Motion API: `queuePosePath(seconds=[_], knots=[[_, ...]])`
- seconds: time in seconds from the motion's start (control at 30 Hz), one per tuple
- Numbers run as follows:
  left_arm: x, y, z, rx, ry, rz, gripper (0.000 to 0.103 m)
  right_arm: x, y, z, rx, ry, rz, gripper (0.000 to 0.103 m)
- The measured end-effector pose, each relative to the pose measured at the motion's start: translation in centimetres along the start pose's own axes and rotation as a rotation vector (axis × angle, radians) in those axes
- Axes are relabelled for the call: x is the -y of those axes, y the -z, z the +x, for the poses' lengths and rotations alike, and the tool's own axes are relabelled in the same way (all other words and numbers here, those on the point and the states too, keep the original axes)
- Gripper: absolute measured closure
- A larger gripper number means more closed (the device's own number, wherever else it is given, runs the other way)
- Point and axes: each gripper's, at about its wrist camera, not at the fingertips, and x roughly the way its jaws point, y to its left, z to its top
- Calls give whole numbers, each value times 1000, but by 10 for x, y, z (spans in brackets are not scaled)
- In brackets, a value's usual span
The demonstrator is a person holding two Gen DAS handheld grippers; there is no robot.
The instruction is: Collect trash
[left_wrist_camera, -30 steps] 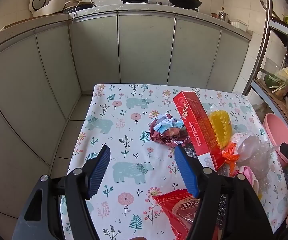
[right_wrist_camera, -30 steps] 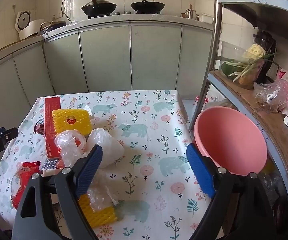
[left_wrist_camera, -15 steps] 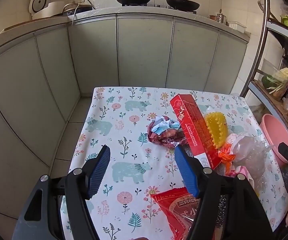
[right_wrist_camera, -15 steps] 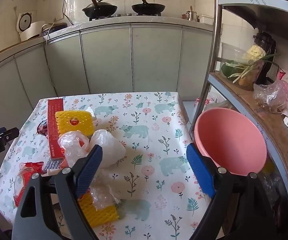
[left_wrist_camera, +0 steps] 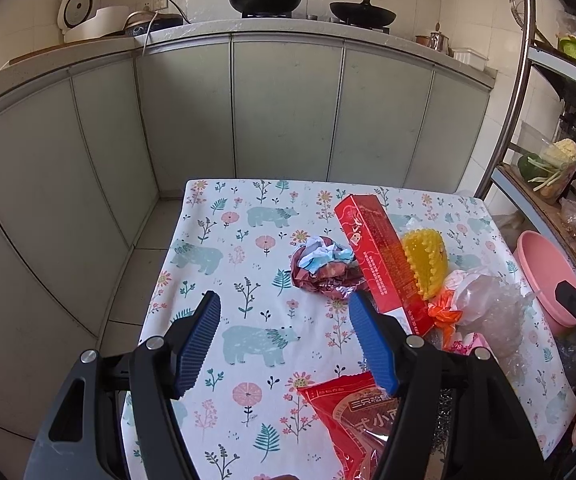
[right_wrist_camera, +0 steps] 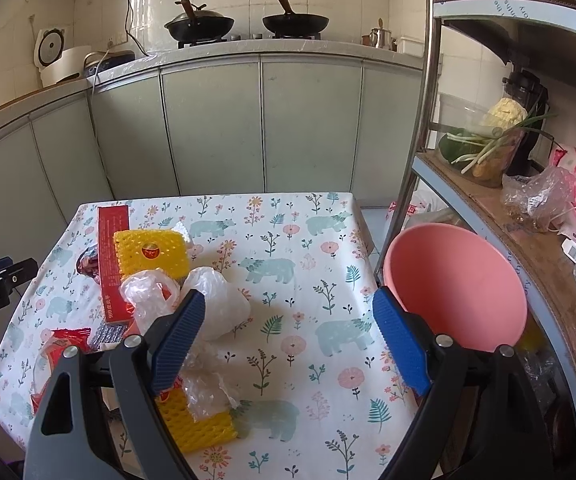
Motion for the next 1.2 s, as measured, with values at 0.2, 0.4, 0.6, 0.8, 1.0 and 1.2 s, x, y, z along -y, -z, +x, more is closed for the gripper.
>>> queuePosePath(seconds=[0.2, 0.4, 0.6, 0.8, 1.0, 1.2], knots=[[-1, 0, -2, 5, 2, -1, 37, -1, -2, -3, 11, 5, -6, 17], [-2, 0, -4, 13, 4, -3, 37, -2, -2, -5, 13, 6, -11, 17], [-2, 0, -6, 17, 7, -5, 37, -4, -3, -6, 20, 7, -15, 17], [-2, 0, -10, 26, 9, -3, 37, -4, -2, -7, 21, 7, -13, 17], [-1, 0, -12, 31, 10, -2, 37, -2, -1, -9, 24, 8, -8, 17], [0, 1, -16, 40, 13, 4, 37, 1, -1, -12, 31, 10, -4, 17]])
